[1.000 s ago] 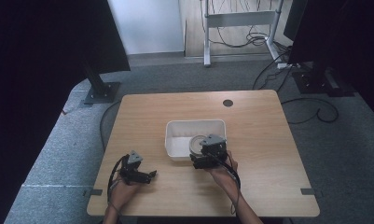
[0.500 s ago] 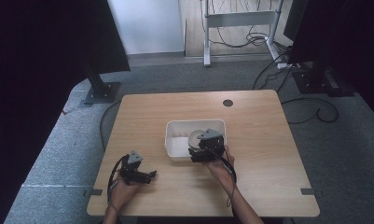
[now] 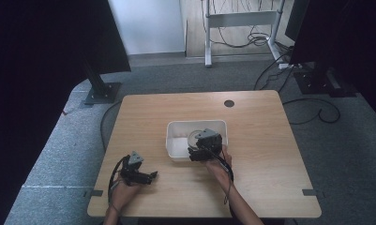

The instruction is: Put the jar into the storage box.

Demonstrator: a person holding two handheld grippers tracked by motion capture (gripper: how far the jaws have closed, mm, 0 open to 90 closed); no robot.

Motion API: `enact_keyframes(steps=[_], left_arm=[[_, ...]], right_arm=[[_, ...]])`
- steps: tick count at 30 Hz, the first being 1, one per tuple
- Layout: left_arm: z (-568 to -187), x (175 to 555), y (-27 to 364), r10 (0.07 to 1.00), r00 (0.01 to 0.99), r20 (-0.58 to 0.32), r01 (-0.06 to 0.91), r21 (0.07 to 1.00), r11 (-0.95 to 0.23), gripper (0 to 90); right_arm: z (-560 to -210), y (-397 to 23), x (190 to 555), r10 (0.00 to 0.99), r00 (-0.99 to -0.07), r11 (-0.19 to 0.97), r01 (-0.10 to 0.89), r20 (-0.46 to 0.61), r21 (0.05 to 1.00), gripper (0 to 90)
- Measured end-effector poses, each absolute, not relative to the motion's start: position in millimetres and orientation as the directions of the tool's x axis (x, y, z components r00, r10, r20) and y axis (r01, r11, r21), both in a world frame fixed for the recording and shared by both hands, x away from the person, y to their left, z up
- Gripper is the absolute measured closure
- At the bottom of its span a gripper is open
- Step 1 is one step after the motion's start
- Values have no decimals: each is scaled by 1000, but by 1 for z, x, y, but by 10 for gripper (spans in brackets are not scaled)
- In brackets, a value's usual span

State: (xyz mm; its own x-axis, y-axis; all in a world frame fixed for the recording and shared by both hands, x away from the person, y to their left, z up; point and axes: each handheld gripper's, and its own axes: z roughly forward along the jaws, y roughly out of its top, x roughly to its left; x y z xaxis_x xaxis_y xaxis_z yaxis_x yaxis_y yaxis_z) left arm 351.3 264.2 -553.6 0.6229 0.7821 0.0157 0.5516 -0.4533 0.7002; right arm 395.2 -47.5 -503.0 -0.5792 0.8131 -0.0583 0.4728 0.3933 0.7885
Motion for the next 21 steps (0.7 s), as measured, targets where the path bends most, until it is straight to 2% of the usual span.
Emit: enact_keyframes(steps=[10,17,21], left_arm=[[-554,351,264,782,623,15,552,700,-453,0],[-554,351,264,782,623,15,552,700,-453,0],[-554,351,264,782,623,15,551,700,-453,0]], right_arm=[[-520,-44,402,815,-576,411,500,-62,762,90],[-522,-51,407,826,-562,343,545,30,765,89],[-522,-50,407,827,-562,351,546,21,761,88]])
